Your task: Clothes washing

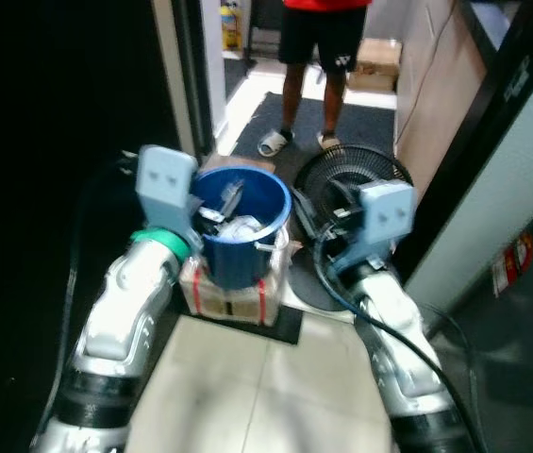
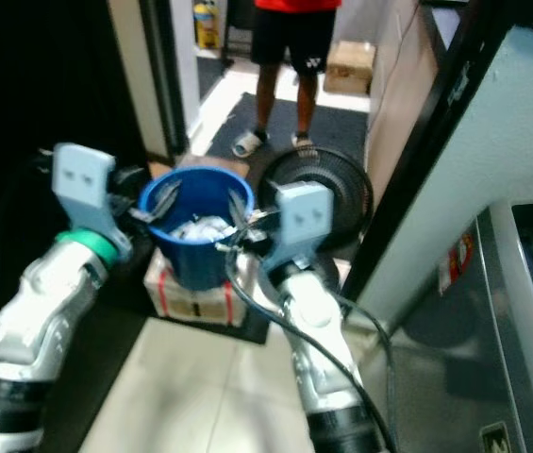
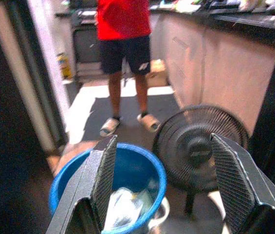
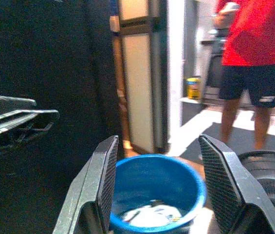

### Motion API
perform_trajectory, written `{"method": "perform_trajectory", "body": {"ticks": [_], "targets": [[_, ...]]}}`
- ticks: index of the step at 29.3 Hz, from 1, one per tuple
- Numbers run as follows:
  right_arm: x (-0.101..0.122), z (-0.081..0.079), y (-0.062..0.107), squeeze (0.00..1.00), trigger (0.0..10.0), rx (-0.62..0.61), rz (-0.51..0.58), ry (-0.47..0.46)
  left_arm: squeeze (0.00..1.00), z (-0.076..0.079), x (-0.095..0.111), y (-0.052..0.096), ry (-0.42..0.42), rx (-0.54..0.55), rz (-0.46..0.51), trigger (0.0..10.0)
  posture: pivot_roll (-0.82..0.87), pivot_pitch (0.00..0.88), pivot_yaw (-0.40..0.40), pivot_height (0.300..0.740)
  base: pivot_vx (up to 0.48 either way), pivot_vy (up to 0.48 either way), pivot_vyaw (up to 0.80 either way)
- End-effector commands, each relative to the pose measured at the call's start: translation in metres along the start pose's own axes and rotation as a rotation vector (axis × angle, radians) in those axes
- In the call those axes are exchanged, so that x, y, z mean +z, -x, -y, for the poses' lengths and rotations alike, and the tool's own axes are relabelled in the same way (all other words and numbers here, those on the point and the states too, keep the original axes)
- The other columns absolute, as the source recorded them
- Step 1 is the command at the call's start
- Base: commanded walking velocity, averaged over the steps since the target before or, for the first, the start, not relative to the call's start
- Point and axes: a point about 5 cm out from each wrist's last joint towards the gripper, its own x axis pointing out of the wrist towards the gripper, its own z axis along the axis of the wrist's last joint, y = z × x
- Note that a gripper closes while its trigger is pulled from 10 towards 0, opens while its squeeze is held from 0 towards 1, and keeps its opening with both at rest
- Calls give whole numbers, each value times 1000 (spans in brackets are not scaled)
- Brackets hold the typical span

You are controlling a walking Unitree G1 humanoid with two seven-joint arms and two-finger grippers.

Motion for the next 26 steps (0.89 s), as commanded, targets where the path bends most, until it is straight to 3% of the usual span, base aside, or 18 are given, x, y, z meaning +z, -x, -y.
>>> {"method": "perform_trajectory", "body": {"ticks": [1,10,26], "targets": [[-2,2,2,0,10000,-11,-8,-5,0,2,-2,0,-11,-8,-6,10000,69,13,69,740,480,0,0],[-5,3,3,0,10000,-20,-16,0,0,1,-3,0,-13,-7,-9,10000,67,13,68,740,480,0,667],[-6,4,3,0,10000,-31,-19,-6,0,1,-5,-1,-12,-6,-11,10000,67,14,67,740,480,0,0]]}}
